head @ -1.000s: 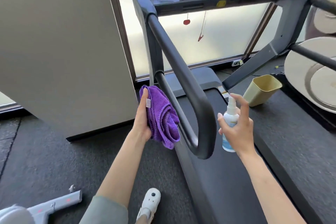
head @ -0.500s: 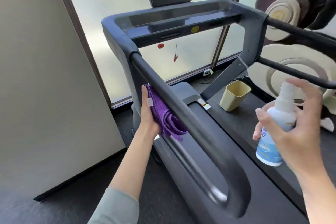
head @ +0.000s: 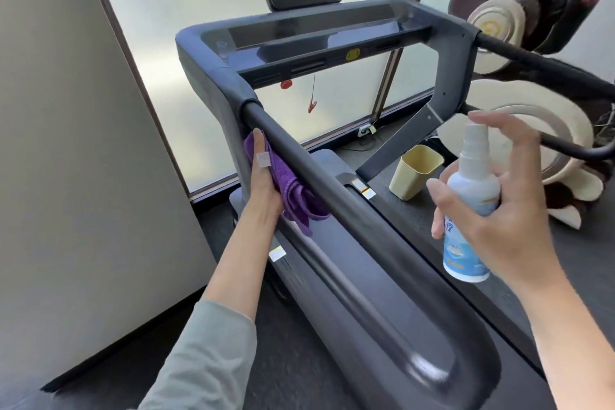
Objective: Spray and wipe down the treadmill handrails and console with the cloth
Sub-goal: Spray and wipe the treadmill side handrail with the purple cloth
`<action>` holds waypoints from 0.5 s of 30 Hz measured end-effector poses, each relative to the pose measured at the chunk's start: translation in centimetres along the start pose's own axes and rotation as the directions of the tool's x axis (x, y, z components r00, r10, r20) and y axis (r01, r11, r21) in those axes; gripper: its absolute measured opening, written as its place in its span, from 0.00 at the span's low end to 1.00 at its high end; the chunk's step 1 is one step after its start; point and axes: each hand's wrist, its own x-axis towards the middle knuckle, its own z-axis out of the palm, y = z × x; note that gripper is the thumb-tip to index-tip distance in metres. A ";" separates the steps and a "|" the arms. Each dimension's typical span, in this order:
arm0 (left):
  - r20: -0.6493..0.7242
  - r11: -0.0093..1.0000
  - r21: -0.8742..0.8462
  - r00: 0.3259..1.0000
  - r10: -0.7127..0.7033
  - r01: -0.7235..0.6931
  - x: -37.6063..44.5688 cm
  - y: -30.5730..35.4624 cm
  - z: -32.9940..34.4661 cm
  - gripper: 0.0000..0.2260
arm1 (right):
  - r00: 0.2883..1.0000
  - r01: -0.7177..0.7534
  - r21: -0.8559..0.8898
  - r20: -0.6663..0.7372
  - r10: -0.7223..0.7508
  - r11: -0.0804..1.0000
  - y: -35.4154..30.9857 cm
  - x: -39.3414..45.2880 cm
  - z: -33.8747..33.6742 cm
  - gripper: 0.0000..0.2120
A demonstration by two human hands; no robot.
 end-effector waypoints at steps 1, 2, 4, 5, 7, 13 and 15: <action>0.018 0.999 0.022 0.999 -0.026 0.026 -0.5 -0.4 -0.3 0.21 | 1.000 0.001 0.007 -0.004 -0.001 1.000 0.0 0.0 0.1 0.30; 0.039 0.998 0.039 0.998 -0.051 0.050 -0.9 -0.9 -0.7 0.19 | 1.000 -0.001 0.012 -0.008 0.001 1.000 0.1 0.0 0.3 0.30; 0.080 0.996 0.059 0.994 -0.075 0.071 -1.5 -1.6 -1.2 0.21 | 1.000 -0.011 0.016 -0.009 0.012 1.000 0.3 0.0 0.4 0.30; 0.088 0.997 0.058 0.994 -0.065 0.060 -1.5 -1.6 -1.2 0.24 | 1.000 -0.015 0.021 -0.012 0.016 1.000 0.4 0.1 0.4 0.30; 0.068 0.999 0.037 0.997 -0.030 0.027 -0.6 -0.9 -0.8 0.25 | 0.999 -0.033 0.030 -0.009 0.033 0.999 0.5 0.3 0.3 0.29; 0.040 0.993 0.108 0.998 0.053 -0.057 2.0 1.2 0.3 0.24 | 0.998 -0.064 0.013 0.002 0.064 0.998 0.8 0.5 0.3 0.29; 0.094 0.994 0.090 0.995 0.045 -0.054 2.0 1.0 0.1 0.22 | 0.997 -0.076 0.013 0.006 0.076 0.997 0.9 0.4 0.2 0.29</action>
